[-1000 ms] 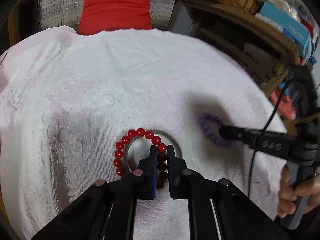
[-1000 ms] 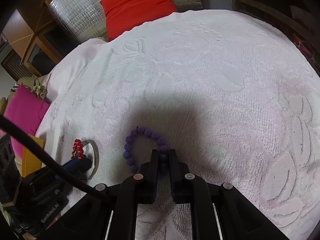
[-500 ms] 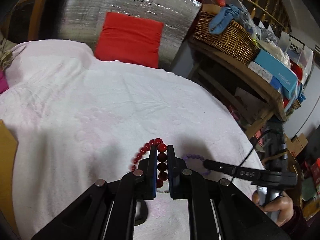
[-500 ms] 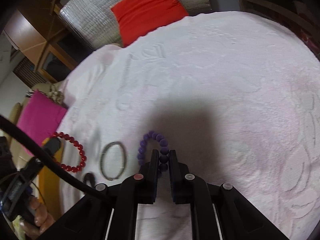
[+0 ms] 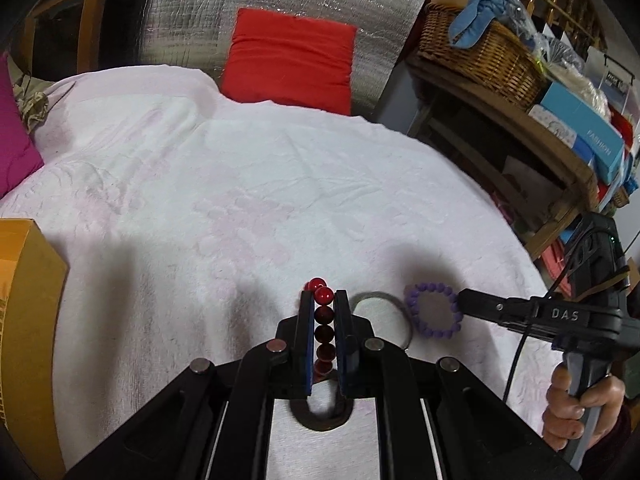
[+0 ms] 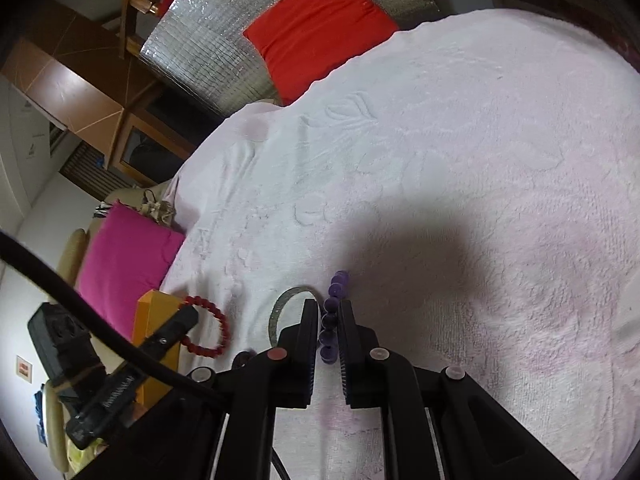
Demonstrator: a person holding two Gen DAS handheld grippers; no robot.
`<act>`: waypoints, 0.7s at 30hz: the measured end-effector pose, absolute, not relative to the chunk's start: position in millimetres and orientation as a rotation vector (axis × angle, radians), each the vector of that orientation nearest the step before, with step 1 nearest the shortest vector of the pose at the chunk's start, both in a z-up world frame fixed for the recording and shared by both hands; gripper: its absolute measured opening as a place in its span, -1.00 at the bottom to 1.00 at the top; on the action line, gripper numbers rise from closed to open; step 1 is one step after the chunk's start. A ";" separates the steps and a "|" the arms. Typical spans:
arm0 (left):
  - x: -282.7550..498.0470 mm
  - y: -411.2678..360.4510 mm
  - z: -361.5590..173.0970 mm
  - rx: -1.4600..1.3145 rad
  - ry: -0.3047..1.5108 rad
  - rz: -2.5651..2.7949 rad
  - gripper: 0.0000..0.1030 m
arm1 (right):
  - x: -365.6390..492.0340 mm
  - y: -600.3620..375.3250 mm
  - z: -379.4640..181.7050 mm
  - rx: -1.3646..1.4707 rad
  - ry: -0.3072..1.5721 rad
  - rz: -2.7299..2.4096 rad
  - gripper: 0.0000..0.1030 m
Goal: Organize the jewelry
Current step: 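Lift the red bracelet with the left tool while the right tool lifts the purple bracelet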
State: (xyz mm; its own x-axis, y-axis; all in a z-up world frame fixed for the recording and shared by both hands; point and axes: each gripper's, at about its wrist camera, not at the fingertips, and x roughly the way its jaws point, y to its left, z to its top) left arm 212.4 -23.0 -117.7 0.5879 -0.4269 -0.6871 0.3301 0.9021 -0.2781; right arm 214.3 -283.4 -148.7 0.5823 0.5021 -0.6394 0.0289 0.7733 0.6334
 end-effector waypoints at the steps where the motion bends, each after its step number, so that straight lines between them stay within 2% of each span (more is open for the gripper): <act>1: 212.8 -22.6 -119.1 -0.120 0.839 -0.437 -0.82 | 215.5 -283.4 -150.2 0.650 0.927 0.299 -0.79; 5: 214.0 -24.6 -126.2 -0.097 0.868 -0.419 -0.82 | 218.2 -285.7 -160.4 0.692 0.965 0.308 -0.79; 7: 213.4 -25.6 -127.3 -0.092 0.872 -0.417 -0.82 | 219.5 -285.5 -163.3 0.707 0.976 0.308 -0.72; 21: 210.2 -29.3 -130.1 -0.029 0.877 -0.378 -0.82 | 229.0 -284.2 -182.3 0.754 1.029 0.270 -0.72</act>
